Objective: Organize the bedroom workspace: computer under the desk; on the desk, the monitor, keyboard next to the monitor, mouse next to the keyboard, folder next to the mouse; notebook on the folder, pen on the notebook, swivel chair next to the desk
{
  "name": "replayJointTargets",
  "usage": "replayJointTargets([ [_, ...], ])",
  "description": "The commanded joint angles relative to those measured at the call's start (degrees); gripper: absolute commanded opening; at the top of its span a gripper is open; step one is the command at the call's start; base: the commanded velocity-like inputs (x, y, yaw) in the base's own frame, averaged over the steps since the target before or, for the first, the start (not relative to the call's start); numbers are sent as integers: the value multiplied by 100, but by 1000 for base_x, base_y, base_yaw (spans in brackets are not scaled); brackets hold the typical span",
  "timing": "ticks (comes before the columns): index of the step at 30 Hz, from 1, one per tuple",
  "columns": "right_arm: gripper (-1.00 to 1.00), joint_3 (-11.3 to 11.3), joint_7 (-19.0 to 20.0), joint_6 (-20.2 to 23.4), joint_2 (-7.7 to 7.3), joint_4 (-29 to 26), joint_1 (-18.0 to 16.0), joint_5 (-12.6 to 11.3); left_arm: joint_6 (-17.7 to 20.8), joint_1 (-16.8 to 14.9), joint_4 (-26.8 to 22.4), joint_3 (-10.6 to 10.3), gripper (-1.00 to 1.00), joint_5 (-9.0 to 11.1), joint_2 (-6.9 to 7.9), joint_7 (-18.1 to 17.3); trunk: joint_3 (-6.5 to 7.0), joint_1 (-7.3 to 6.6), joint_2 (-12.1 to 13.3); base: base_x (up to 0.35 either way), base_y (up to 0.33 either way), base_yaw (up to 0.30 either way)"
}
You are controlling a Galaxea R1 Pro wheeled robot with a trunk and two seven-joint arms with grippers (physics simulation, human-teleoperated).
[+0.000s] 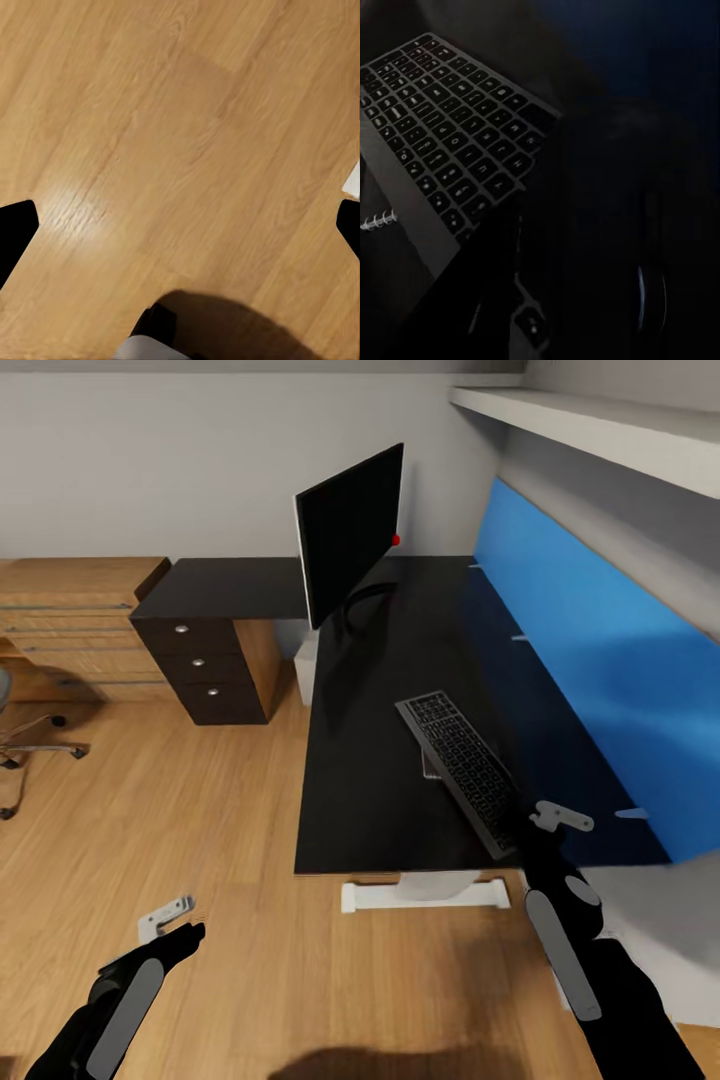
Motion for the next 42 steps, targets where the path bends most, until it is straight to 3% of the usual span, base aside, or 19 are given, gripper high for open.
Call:
replayJointTargets([
  [1, -100, 19, -39, 20, -6, -40, 39, -45, 16, -2, 3, -4, 100, 60, 5, 45, 5, -2, -4, -333, 0, 0],
  [6, -100, 24, -39, 27, -11, -57, 600, -41, 44, -2, 43, -9, 100, 65, 11, 26, 50, -2, -4, -333, 0, 0],
  [7, -100, 16, -29, 11, -19, 274, 848, -18, 11, -2, 564, -40, 100, 53, -16, 15, 59, -2, -4, -279, 0, 0],
  [8, -100, 13, -13, -40, -24, 708, 1071, 7, 0, -2, 997, -226, 100, 49, -34, 5, 68, -2, -4, -118, 0, 0],
  [10, -100, 6, 8, -242, -40, 1188, 1160, 25, -55, 0, 1341, -531, 100, 42, -27, 2, 86, -2, -4, -43, 0, 0],
  [13, -100, 4, 23, -462, -48, 1628, 1187, 34, -116, 0, 1708, -602, 100, 37, -25, 1, 113, -2, -4, -11, 0, 0],
  [14, -100, 13, 34, -790, -44, 2055, 1195, 71, -367, -2, 2012, -626, 100, 30, -19, 1, 122, -2, -4, -2, 0, 0],
  [16, -100, 17, 37, -1037, -43, 2281, 1197, 153, -647, -2, 2206, -636, 100, 13, -24, -5, 140, -2, -4, -1, 0, 0],
  [18, -100, 18, 45, -1414, -37, 2728, 1198, 422, -1181, -2, 2593, -793, 100, -260, -35, -21, 158, -2, -4, 0, 0, 0],
  [20, -100, 24, 46, -1541, -35, 2922, 1199, 487, -1319, -2, 2716, -837, 100, -328, -38, -26, 176, -2, -4, 0, 0, 0],
  [21, -100, 34, 90, -2339, -38, 3871, 1199, 676, -2133, 0, 3527, -1026, 100, -481, -48, -248, 185, -2, -4, 0, 0, 0],
  [22, -100, 31, 118, -2464, -41, 4007, 1199, 717, -2294, -1, 3642, -1064, 100, -494, -47, -337, 194, -2, -4, 0, 0, 0],
  [23, -100, 20, 265, -2888, -50, 4505, 1197, 846, -2769, -1, 3961, -1180, 100, -513, -44, -632, 203, -2, -4, 0, 0, 0],
  [25, -100, 7, 482, -3597, -58, 5221, 1187, 955, -3165, -2, 4272, -1269, 100, -522, -43, -894, 221, -2, -4, 0, 0, 0],
  [30, -100, 10, 626, -4696, -46, 5981, 1175, 1025, -3397, -2, 4485, -1321, 100, -528, -42, -1049, 266, -2, -4, 0, 0, 0],
  [33, -100, 11, 646, -4904, -37, 6182, 1174, 1032, -3428, -2, 4517, -1333, 100, -528, -50, -1070, 294, -2, -4, 0, 0, 0],
  [37, -100, 4, 631, -5013, -30, 6447, 1173, 1007, -3449, -2, 4592, -1360, 100, -530, -180, -1084, 330, -2, -4, 0, 0, 0],
  [38, -100, -3, 630, -5023, -26, 6617, 1168, 987, -3464, -2, 4743, -1371, 100, -541, -332, -1094, 339, -2, -4, 0, 0, 0],
  [42, -100, -11, 629, -5029, -24, 6667, 1165, 974, -3481, -2, 4813, -1368, 100, -540, -390, -1097, 376, -2, -4, 0, 0, 0],
])
